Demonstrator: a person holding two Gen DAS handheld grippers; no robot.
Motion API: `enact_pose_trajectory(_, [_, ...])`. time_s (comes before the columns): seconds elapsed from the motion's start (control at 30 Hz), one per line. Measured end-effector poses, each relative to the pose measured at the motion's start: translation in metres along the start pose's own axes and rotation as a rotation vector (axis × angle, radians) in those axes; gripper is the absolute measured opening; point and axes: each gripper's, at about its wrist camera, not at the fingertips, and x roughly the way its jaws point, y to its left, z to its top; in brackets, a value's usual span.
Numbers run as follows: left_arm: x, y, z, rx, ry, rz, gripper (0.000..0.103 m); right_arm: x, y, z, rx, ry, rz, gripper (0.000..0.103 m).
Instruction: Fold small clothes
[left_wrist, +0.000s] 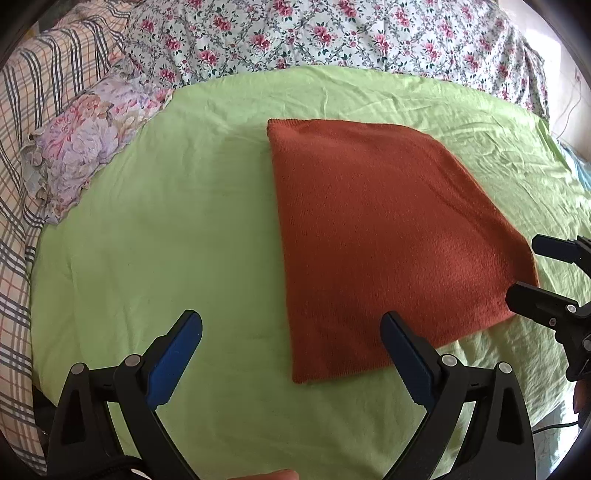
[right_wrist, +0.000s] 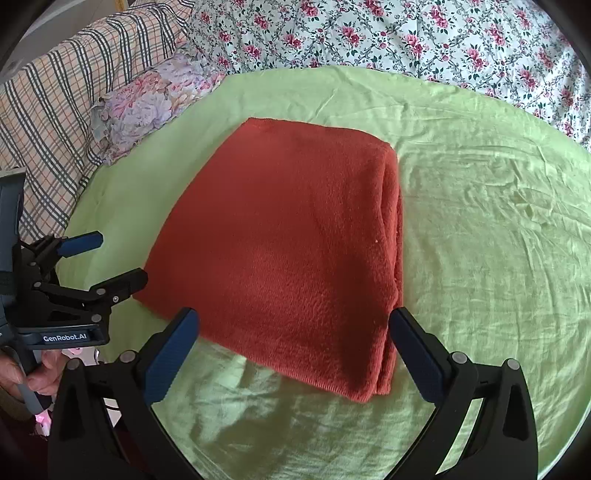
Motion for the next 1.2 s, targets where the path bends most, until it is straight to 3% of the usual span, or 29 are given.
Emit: enact_pose_trajectory(1.2, [0.010, -0.008, 0.017, 0.007, -0.019, -0.010, 0.098, 0.012, 0.002, 0.008, 0.018, 0.009, 0.002, 0.102])
